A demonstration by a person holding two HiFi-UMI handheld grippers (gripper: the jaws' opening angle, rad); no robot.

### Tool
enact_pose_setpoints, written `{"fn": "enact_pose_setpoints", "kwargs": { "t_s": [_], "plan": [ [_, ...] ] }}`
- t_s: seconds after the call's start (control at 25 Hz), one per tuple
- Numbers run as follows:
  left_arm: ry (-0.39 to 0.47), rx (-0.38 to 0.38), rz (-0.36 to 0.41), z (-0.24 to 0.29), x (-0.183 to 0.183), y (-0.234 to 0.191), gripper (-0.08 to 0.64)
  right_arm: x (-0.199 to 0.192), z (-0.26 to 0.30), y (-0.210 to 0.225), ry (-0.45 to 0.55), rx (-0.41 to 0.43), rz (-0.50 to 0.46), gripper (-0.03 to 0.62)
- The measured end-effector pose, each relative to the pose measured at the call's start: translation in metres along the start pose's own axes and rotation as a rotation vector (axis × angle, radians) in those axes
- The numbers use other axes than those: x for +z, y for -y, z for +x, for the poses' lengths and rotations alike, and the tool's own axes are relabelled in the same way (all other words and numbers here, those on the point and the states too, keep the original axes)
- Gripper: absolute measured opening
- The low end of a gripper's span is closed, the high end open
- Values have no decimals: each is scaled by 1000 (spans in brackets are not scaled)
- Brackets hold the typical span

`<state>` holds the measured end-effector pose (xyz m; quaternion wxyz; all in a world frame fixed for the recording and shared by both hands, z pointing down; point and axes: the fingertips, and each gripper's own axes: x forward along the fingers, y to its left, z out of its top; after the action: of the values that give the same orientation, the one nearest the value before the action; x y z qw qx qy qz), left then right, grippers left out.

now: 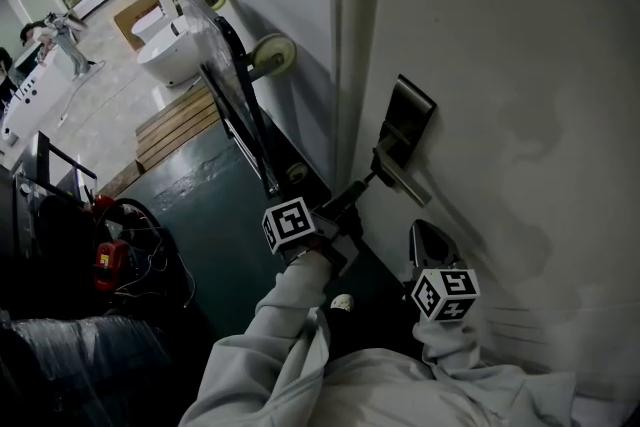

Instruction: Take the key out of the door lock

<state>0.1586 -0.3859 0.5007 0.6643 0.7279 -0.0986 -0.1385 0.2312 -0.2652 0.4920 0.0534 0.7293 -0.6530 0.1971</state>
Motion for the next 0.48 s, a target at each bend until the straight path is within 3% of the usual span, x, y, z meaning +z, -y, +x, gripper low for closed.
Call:
{"fn": "enact_pose_setpoints", "kwargs": {
  "t_s": [0.48],
  "plan": [
    [62, 7, 79, -31, 6, 11, 26, -3, -17, -9, 11, 28, -12, 52]
  ]
}}
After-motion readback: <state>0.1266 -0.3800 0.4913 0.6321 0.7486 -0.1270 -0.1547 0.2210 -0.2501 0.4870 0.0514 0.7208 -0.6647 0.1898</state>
